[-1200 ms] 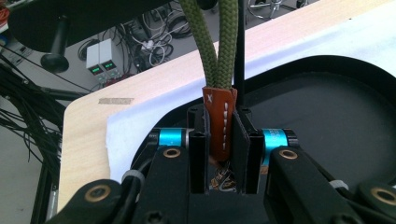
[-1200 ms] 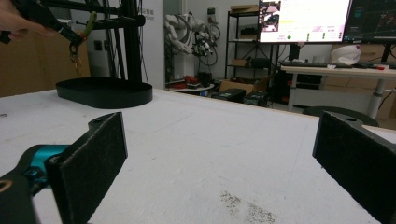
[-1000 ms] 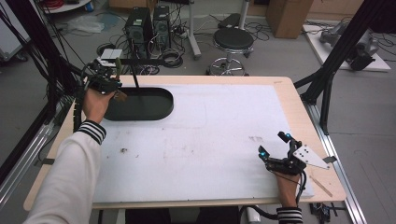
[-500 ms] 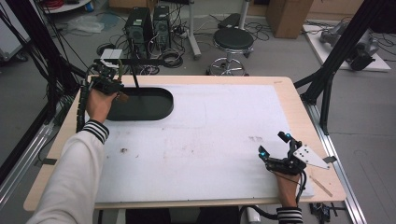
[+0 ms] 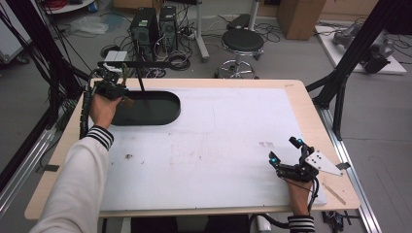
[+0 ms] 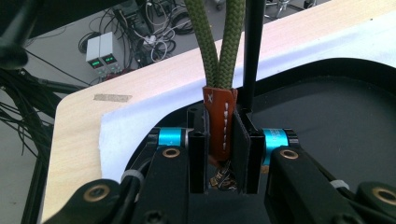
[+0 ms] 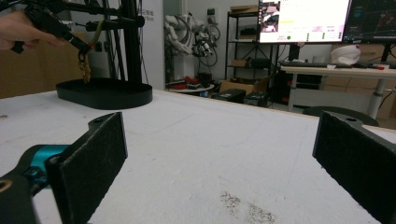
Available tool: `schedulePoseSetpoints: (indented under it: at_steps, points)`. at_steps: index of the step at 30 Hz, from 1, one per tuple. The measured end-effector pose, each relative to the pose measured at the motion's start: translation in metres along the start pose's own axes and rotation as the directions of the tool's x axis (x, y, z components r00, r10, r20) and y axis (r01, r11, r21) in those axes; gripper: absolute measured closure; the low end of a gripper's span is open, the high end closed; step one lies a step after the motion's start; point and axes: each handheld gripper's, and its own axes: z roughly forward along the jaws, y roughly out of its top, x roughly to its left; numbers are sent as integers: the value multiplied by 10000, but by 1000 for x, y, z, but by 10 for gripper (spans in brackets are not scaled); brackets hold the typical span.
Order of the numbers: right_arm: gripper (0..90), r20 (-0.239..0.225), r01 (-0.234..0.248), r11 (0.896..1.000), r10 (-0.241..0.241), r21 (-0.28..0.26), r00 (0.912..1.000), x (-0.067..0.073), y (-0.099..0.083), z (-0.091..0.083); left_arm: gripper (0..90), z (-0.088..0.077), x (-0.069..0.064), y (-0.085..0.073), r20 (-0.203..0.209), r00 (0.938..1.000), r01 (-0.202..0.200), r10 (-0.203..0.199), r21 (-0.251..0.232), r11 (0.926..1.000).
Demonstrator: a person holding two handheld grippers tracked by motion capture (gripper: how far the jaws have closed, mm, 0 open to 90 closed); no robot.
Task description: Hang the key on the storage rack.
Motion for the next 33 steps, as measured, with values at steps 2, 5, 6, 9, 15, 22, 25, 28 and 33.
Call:
schedulePoseSetpoints:
  at_steps: [2,5,6,9,15,22,25,28,33]
  points:
    - [20,-4,3,10000,-3,2,10000,0,0,0,766,0,0,0,-89,10000,-36,36,-2,10000]
    - [19,-2,-4,10000,4,4,10000,0,0,0,719,1,2,-1,61,10000,30,-30,-18,10000]
    - [20,-1,3,10000,-3,4,10000,0,0,0,654,1,3,-1,166,9998,115,-115,-16,9999]
    - [20,-3,1,10000,-1,0,10000,0,0,0,547,1,6,-3,330,9993,203,-200,-102,9997]
    - [20,-14,-46,10000,46,32,10000,0,0,0,378,-7,8,-13,919,9958,50,45,-1025,9947]
    - [19,-24,-41,10000,42,35,10000,0,0,0,145,-30,14,-26,2451,9683,887,-478,-1586,9833]
    - [20,4,3,10000,-3,4,10000,0,0,0,97,-48,15,-36,2904,9568,934,-142,-2607,9609]
    - [20,24,52,10000,-52,-30,10000,0,0,0,56,-65,14,-48,3159,9486,951,178,-3383,9362]
    - [20,20,45,10000,-45,-25,10000,0,0,0,17,-85,15,-72,3574,9319,798,614,-3674,9266]
